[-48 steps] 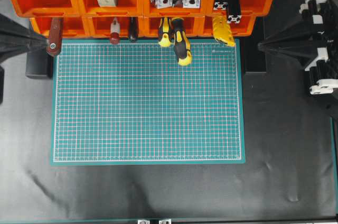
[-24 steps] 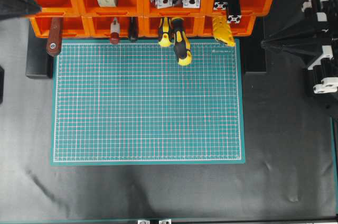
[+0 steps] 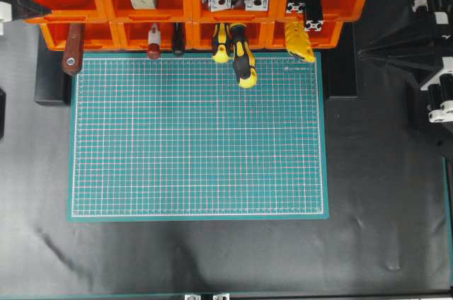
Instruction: Pick vinyl tape from container rack with left arm.
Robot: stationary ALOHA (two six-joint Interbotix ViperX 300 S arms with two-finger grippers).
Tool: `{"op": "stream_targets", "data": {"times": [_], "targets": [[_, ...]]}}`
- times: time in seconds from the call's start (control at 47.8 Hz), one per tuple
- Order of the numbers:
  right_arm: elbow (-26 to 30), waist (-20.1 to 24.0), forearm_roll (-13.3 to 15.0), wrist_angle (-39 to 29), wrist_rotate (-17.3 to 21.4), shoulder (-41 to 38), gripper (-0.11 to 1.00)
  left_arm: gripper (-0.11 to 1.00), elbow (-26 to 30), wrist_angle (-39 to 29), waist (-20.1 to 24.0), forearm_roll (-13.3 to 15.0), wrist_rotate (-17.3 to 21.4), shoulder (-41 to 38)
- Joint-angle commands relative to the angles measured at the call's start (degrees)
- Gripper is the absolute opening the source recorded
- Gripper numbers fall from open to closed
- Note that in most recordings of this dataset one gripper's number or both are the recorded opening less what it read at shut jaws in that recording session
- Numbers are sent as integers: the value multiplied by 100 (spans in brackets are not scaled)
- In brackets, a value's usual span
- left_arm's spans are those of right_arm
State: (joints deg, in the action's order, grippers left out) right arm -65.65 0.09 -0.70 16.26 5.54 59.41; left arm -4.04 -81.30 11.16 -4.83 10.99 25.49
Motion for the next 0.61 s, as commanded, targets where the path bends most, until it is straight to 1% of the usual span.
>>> {"op": "stream_targets", "data": {"times": [0.0,0.146,0.293,0.586], "targets": [[185,9,0,0,-9,-35,0,86,176,-62,105,-26,0,-18],[193,9,-9,0,-9,-35,0,82,79,-53,237,-26,0,-44],[193,9,0,0,-35,-35,0,82,-149,-18,272,-18,18,-62],[193,9,0,-35,-35,-35,0,82,-510,316,404,-18,88,-88]]}}
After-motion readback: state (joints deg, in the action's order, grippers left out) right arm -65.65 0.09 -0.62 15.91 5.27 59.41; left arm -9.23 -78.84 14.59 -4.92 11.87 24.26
